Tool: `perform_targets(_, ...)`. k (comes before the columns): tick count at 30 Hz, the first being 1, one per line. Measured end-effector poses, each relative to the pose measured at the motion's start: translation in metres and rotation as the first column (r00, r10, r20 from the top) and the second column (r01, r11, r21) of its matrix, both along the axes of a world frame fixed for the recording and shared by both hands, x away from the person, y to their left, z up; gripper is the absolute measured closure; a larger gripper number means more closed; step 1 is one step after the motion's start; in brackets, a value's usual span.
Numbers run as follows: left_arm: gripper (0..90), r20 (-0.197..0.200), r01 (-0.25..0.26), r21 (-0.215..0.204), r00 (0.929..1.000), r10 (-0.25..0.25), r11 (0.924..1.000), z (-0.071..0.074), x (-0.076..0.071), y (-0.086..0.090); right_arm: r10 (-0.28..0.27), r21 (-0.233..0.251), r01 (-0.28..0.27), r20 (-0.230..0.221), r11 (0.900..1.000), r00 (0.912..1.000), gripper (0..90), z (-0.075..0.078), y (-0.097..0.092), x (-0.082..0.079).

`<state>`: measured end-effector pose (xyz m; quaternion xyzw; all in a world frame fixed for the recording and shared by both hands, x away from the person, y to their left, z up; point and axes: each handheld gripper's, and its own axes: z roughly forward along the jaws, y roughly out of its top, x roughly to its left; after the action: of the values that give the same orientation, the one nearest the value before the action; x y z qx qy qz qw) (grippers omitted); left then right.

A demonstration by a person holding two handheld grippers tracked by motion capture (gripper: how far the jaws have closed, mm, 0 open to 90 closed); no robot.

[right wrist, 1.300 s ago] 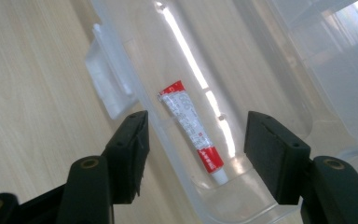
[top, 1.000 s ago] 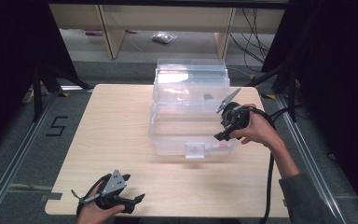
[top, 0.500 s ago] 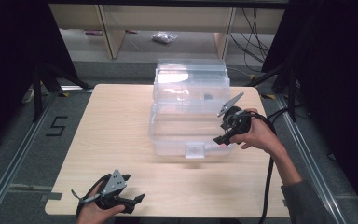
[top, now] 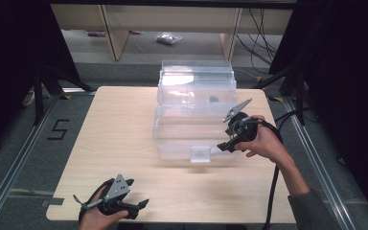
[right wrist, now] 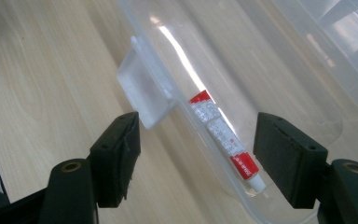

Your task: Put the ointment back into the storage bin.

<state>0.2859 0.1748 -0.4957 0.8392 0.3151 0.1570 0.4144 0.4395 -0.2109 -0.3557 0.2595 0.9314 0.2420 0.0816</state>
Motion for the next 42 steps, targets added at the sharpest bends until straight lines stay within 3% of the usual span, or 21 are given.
perform_targets(9,15.0,0.001,0.001,0.000,1.0000,-0.001,1.0000,0.000,0.000,0.000,0.016,0.035,-0.017,0.018,0.9992,0.9997,30.6,-0.003,0.003,-0.007)
perform_targets(15,14.9,0.002,0.002,0.001,1.0000,-0.002,1.0000,0.001,0.000,0.000,-0.004,0.044,0.003,0.008,0.9990,1.0000,29.8,-0.010,0.003,-0.012)
perform_targets(20,15.0,0.002,0.002,0.001,1.0000,-0.002,1.0000,0.000,0.000,0.000,0.013,0.061,-0.016,0.038,0.9980,0.9992,29.8,-0.012,0.001,-0.018)
perform_targets(22,14.9,0.002,0.001,-0.013,1.0000,-0.001,0.9999,0.000,-0.001,-0.001,0.006,0.073,-0.008,0.032,0.9973,0.9995,29.6,-0.013,0.001,-0.020)
perform_targets(25,14.9,0.003,0.001,0.000,1.0000,-0.001,1.0000,0.000,0.000,0.000,-0.006,0.077,0.004,0.032,0.9970,0.9995,29.5,-0.014,0.000,-0.023)
perform_targets(26,15.0,0.002,-0.001,-0.002,1.0000,0.001,1.0000,0.000,0.000,0.000,-0.012,0.071,0.008,0.053,0.9974,0.9985,28.6,-0.015,0.000,-0.026)
perform_targets(29,14.9,0.002,0.000,0.001,1.0000,0.000,1.0000,0.000,0.000,0.000,-0.010,0.071,0.006,0.055,0.9975,0.9984,28.5,-0.017,-0.002,-0.029)
perform_targets(30,14.9,-0.001,-0.002,-0.024,1.0000,0.002,0.9997,0.000,-0.001,-0.001,0.003,0.073,-0.007,0.058,0.9973,0.9983,28.4,-0.018,-0.002,-0.029)
perform_targets(31,14.9,0.004,0.001,0.000,1.0000,-0.001,1.0000,0.000,0.000,0.000,-0.009,0.073,0.005,0.054,0.9973,0.9985,28.4,-0.019,-0.002,-0.031)
perform_targets(39,14.9,0.004,0.003,-0.002,1.0000,-0.003,1.0000,0.000,0.000,0.000,0.009,0.084,-0.014,0.067,0.9963,0.9977,28.4,-0.020,-0.004,-0.038)
perform_targets(41,14.9,0.002,0.002,-0.011,1.0000,-0.002,0.9999,0.000,0.000,0.000,-0.010,0.085,0.004,0.068,0.9964,0.9976,28.4,-0.021,-0.004,-0.041)
perform_targets(42,14.9,-0.003,-0.006,-0.031,1.0000,0.006,0.9995,0.000,-0.001,-0.002,0.020,0.091,-0.025,0.066,0.9955,0.9976,28.4,-0.022,-0.004,-0.042)
